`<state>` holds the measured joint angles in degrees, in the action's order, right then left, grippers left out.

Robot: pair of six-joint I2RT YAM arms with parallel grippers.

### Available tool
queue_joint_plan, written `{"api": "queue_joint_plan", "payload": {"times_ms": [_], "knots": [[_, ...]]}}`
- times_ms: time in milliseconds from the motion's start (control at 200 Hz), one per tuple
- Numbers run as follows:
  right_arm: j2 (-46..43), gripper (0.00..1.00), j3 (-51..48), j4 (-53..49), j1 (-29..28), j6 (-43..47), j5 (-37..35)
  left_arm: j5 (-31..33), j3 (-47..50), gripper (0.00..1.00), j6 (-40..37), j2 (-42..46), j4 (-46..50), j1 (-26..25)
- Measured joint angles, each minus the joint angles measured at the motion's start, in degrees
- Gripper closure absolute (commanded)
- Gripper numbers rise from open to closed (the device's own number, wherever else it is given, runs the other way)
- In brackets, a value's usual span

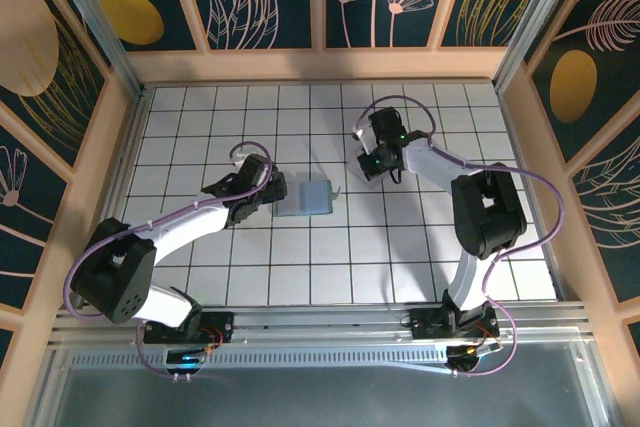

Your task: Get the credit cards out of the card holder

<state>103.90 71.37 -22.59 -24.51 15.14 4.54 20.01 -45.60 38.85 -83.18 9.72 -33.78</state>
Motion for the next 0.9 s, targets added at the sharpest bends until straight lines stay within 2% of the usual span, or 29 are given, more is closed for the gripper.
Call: {"api": "queue_joint_plan", "payload": {"times_ms": [110,200,395,571,716,896], "knots": [[0.07,0.76,0.61,-0.37,0.00,-0.17,-0.07,0.02,0.00,0.01,0.00,0.00,0.00,0.00],[0.04,0.72,1.11,-0.35,0.00,-0.26,-0.22,0.15,0.00,0.01,0.02,0.00,0.00,0.00],[-2.03,0.71,1.29,-0.39,0.00,-2.54,-2.16,0.92,0.00,0.01,0.42,0.00,0.02,0.00],[-8.00,0.70,0.96,0.13,-1.31,-10.51,-7.41,2.82,0.20,0.01,2.01,1.03,0.20,0.00],[-11.93,0.68,-0.22,1.44,-6.08,-20.22,-11.56,4.48,1.14,0.01,4.39,2.54,0.15,0.39],[-10.05,0.62,-0.98,1.81,-17.20,-30.58,-15.72,3.65,5.40,0.01,7.96,5.55,-0.66,4.92]]}}
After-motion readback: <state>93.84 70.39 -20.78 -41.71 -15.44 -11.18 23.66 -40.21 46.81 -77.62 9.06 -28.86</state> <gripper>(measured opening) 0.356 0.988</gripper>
